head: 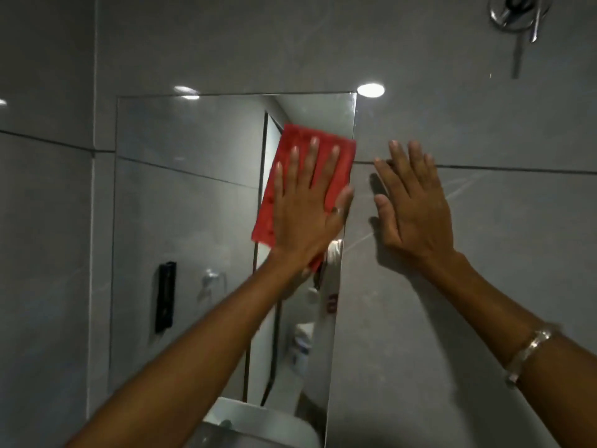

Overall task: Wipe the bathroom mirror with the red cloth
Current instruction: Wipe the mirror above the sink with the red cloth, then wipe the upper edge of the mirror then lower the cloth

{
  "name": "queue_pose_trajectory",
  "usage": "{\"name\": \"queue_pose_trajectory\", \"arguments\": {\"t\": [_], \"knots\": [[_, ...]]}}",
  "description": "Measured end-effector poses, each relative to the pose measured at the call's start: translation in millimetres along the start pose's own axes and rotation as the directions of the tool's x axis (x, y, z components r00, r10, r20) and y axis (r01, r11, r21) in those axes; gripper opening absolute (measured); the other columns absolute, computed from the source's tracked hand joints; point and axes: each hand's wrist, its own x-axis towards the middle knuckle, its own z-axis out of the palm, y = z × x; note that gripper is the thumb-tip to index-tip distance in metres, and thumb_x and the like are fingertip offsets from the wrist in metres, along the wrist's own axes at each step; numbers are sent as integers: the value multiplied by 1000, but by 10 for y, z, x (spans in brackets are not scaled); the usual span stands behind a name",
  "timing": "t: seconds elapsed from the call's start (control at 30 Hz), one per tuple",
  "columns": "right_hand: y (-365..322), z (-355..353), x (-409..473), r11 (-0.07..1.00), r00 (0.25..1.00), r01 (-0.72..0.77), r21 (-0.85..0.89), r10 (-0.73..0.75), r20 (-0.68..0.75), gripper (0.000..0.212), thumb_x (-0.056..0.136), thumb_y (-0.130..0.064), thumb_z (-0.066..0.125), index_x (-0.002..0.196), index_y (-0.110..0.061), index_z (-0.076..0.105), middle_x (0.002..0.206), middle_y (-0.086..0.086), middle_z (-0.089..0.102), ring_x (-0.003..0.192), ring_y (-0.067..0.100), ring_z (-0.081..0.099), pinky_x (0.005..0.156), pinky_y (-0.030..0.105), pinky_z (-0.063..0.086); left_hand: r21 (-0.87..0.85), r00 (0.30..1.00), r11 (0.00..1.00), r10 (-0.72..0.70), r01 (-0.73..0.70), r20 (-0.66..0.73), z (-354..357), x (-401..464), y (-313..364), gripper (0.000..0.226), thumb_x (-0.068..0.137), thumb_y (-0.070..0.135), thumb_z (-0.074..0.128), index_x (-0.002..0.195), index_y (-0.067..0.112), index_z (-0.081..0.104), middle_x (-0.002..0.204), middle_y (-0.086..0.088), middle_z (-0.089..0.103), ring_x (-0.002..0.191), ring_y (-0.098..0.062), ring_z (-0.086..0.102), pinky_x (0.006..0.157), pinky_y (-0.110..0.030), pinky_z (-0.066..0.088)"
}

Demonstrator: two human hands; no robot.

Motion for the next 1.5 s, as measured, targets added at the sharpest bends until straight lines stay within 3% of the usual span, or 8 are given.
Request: {"name": "queue_pose_trajectory", "arguments": {"t": [0.33, 0.6, 0.7, 0.83, 0.9, 0.97, 1.13, 1.5], "knots": [[-203, -47, -461, 994, 999, 27, 105, -24, -27, 55, 107, -34, 35, 153, -4, 45, 166, 13, 25, 159, 33, 22, 135, 40, 7, -91, 999, 995, 39, -36, 35, -88, 232, 131, 58, 110, 34, 26, 163, 10, 25, 172, -13, 20, 161, -36, 11, 130, -58, 6], [-1134, -427, -2046, 780, 876, -481, 400, 416, 243, 50, 102, -26, 41, 143, -3, 57, 164, 12, 40, 163, 20, 19, 132, 28, 17, -55, 953, 989, 149, -139, 265, -105, -2290, 103, 54, 98, 19, 55, 150, 4, 49, 153, -17, 53, 141, -48, 48, 107, -67, 47], [-1576, -563, -2620, 550, 706, -708, 443, 557, 436, 50, 101, -27, 43, 134, 3, 65, 154, 6, 50, 151, 25, 40, 126, 15, 22, -326, 887, 924, -29, 200, 461, -339, -3156, 223, 52, 102, 22, 45, 154, 20, 48, 159, 5, 48, 148, -22, 46, 122, -41, 37], [-1999, -681, -3171, 61, 289, -943, 329, 641, 711, 46, 104, -19, 60, 146, -2, 54, 159, 1, 44, 152, 24, 42, 121, 13, 27, -445, 401, 39, -509, 895, 761, -738, -3714, 580, 38, 103, 33, 53, 137, 46, 61, 143, 16, 65, 128, -2, 63, 107, -20, 47], [-2200, -739, -3348, -244, 53, -948, 206, 515, 856, 60, 98, -33, 67, 151, -12, 50, 162, 3, 44, 151, 22, 43, 128, 30, 29, -193, -12, -594, -323, 781, 946, -849, -3861, 717, 49, 92, 39, 63, 137, 19, 67, 136, -12, 70, 118, -24, 72, 101, -42, 52], [-2368, -824, -3504, -593, -140, -804, 46, 264, 954, 73, 84, -52, 79, 142, -13, 60, 149, 13, 61, 138, 30, 58, 124, 51, 39, -45, -98, -797, -129, 602, 987, -1004, -4003, 827, 67, 88, 49, 63, 138, 4, 64, 141, -23, 64, 130, -36, 62, 112, -51, 43], [-2462, -1117, -3935, -811, -213, -525, -259, -169, 962, 51, 73, -31, 88, 118, -9, 79, 126, 14, 77, 114, 27, 76, 99, 42, 62, -41, -81, -760, -123, 649, 989, -1107, -4312, 918, 54, 67, 31, 82, 113, 1, 75, 103, -18, 78, 93, -31, 76, 88, -41, 63], [-2073, -1432, -5301, -649, -443, -683, -335, 3, 897, 41, 82, 15, 73, 108, -18, 71, 90, -5, 84, 82, 11, 80, 68, 26, 64, 231, -244, -136, -90, 963, 966, -502, -5115, 1086, 43, 91, -5, 67, 132, 8, 65, 122, -13, 72, 109, -25, 70, 100, -39, 54]]}}
